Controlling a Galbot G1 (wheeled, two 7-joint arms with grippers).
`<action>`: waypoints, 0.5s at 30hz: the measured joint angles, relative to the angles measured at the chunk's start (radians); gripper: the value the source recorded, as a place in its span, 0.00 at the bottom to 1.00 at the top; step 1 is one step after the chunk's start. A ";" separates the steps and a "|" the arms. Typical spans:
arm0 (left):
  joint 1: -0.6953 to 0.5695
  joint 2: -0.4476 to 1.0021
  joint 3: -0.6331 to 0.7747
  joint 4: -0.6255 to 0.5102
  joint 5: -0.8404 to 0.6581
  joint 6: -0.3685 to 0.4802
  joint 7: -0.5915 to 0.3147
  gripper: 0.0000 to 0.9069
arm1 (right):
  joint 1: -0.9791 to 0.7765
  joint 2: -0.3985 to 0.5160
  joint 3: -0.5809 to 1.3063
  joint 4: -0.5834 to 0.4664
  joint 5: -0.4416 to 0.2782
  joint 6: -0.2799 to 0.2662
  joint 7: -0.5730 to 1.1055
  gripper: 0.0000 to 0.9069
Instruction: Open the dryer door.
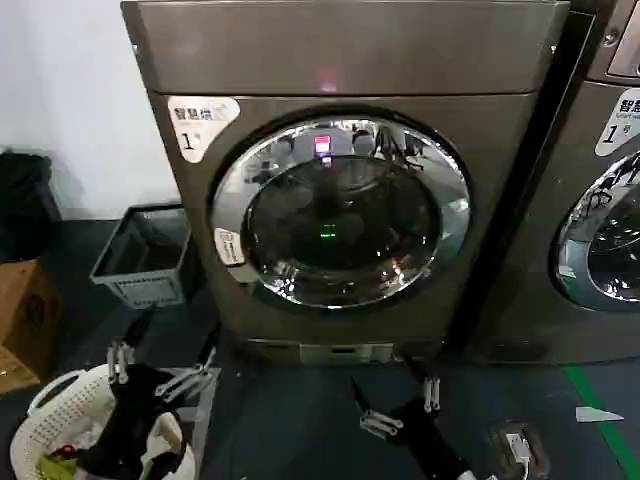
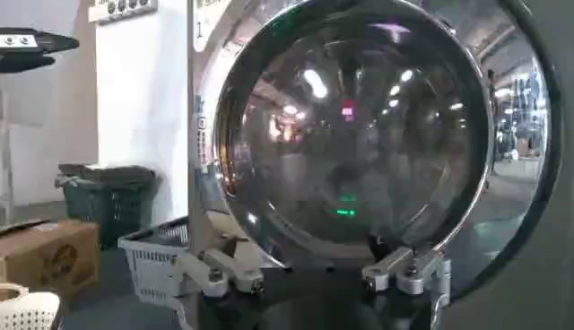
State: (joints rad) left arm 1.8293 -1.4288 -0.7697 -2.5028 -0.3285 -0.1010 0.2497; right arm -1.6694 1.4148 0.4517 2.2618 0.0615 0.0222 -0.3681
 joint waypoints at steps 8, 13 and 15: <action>-0.015 0.009 -0.005 -0.007 0.006 0.073 -0.036 1.00 | 0.090 -0.072 -0.017 -0.025 0.049 -0.025 0.004 1.00; -0.024 0.018 -0.016 -0.023 -0.003 0.123 -0.026 1.00 | 0.189 -0.125 -0.036 -0.045 0.082 -0.097 -0.021 1.00; -0.029 0.020 -0.017 -0.032 -0.006 0.145 -0.029 1.00 | 0.226 -0.146 -0.044 -0.058 0.092 -0.114 -0.036 1.00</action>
State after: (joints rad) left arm 1.8005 -1.4087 -0.7871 -2.5346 -0.3340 0.0435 0.2202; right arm -1.4436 1.2691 0.4081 2.2043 0.1531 -0.0915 -0.4043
